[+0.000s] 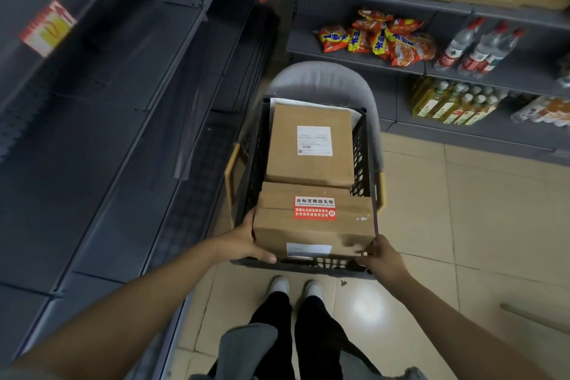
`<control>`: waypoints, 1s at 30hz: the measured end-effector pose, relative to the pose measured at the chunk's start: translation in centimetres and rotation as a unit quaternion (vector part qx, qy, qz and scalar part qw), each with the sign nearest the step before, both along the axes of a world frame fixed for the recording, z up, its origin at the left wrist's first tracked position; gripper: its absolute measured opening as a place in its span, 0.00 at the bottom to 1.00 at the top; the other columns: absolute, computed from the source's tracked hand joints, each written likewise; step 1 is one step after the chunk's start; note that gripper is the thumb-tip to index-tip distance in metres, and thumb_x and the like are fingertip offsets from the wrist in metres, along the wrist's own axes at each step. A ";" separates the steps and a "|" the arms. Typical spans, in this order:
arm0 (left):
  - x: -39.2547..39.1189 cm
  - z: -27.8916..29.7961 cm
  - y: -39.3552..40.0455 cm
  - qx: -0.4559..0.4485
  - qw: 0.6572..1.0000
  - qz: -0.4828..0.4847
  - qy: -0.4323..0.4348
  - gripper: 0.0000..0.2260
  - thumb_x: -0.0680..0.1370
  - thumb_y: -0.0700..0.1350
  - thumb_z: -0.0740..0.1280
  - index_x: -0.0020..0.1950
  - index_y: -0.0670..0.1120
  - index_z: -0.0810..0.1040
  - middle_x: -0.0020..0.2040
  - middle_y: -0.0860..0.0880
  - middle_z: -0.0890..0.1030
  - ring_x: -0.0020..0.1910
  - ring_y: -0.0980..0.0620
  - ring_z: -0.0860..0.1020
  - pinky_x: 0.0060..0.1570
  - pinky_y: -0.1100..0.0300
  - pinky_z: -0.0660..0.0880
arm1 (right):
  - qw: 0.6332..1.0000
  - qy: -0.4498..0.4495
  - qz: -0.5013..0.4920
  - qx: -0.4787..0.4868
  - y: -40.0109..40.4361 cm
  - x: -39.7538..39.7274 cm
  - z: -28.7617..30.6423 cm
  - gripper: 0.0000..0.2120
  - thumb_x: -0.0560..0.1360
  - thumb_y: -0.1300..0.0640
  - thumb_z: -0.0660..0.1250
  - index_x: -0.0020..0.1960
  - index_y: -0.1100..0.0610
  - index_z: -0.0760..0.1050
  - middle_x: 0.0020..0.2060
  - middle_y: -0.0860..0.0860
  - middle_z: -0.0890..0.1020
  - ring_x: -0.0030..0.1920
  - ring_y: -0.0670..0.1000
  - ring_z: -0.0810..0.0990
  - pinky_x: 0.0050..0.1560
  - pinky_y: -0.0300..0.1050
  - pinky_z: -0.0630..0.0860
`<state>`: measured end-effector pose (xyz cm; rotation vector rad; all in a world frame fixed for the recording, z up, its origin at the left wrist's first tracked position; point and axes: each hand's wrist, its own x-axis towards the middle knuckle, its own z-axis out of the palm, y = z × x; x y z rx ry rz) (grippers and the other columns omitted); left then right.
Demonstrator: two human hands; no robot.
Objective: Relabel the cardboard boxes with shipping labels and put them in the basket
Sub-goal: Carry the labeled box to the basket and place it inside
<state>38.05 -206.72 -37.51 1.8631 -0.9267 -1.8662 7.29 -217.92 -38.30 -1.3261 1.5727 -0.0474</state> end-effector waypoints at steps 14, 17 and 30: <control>-1.3 -2.5 -1.8 0.062 0.989 0.108 -0.085 0.21 0.80 0.51 0.63 0.71 0.44 0.66 0.66 0.45 0.74 0.64 0.47 0.73 0.67 0.48 0.69 | 0.995 0.051 -0.002 0.082 -1.2 2.9 -2.6 0.26 0.79 0.42 0.58 0.67 0.61 0.68 0.61 0.60 0.76 0.59 0.60 0.75 0.61 0.55 0.73; -1.7 -3.5 -2.2 0.067 0.984 0.122 -0.111 0.20 0.81 0.49 0.62 0.71 0.44 0.67 0.66 0.45 0.74 0.64 0.47 0.72 0.68 0.49 0.68 | 0.992 0.092 0.040 0.083 -1.4 3.5 -3.3 0.24 0.81 0.44 0.56 0.66 0.63 0.68 0.62 0.61 0.75 0.61 0.61 0.74 0.63 0.55 0.71; -2.0 -6.9 -3.0 0.112 0.970 0.124 -0.175 0.18 0.81 0.49 0.60 0.69 0.44 0.69 0.65 0.44 0.74 0.61 0.45 0.74 0.59 0.54 0.71 | 0.972 0.181 0.117 0.090 -2.2 5.0 -5.3 0.24 0.83 0.47 0.50 0.61 0.64 0.75 0.60 0.62 0.78 0.61 0.61 0.75 0.59 0.48 0.70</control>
